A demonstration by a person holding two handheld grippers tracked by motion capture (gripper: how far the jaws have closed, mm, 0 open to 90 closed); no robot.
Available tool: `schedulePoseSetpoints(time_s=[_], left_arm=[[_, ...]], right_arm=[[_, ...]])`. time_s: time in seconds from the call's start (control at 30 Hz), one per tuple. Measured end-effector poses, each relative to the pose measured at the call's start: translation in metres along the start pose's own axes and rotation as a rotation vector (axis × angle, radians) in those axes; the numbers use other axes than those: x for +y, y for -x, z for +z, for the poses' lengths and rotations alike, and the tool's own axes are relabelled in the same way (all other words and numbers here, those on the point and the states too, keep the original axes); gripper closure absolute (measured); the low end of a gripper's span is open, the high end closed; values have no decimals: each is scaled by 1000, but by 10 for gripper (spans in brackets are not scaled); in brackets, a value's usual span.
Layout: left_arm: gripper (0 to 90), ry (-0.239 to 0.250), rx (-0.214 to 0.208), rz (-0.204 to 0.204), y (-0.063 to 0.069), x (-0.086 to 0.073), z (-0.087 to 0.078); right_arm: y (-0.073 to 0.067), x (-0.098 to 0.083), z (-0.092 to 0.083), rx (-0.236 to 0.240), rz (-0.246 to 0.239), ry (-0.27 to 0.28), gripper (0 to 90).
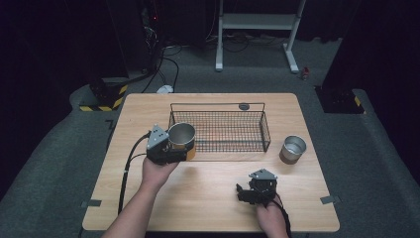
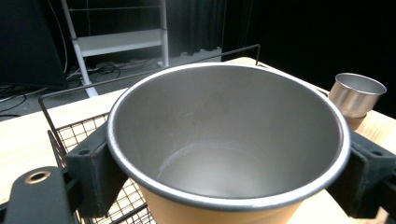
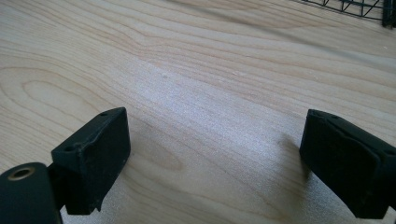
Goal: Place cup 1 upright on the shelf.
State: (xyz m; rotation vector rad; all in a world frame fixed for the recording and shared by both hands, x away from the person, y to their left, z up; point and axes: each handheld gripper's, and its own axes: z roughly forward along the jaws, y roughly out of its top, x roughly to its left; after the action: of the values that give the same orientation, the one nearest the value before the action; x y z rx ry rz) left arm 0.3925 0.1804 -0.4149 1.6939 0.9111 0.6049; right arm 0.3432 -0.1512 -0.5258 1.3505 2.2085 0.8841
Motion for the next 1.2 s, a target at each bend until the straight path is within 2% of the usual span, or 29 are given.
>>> schedulePoseSetpoints(time_s=[0.13,0.37,0.67,1.2], left_arm=[[133,10,-8,-12,0,4,2],[133,10,-1,12,0,13,8],[134,4,1,-8,-4,15,15],[135,32,29,-31,-11,21,21]], right_arm=[[0,0,0,0,0,0,85],[0,0,0,0,0,0,85],[0,0,0,0,-1,0,85],[0,0,0,1,0,1,85]])
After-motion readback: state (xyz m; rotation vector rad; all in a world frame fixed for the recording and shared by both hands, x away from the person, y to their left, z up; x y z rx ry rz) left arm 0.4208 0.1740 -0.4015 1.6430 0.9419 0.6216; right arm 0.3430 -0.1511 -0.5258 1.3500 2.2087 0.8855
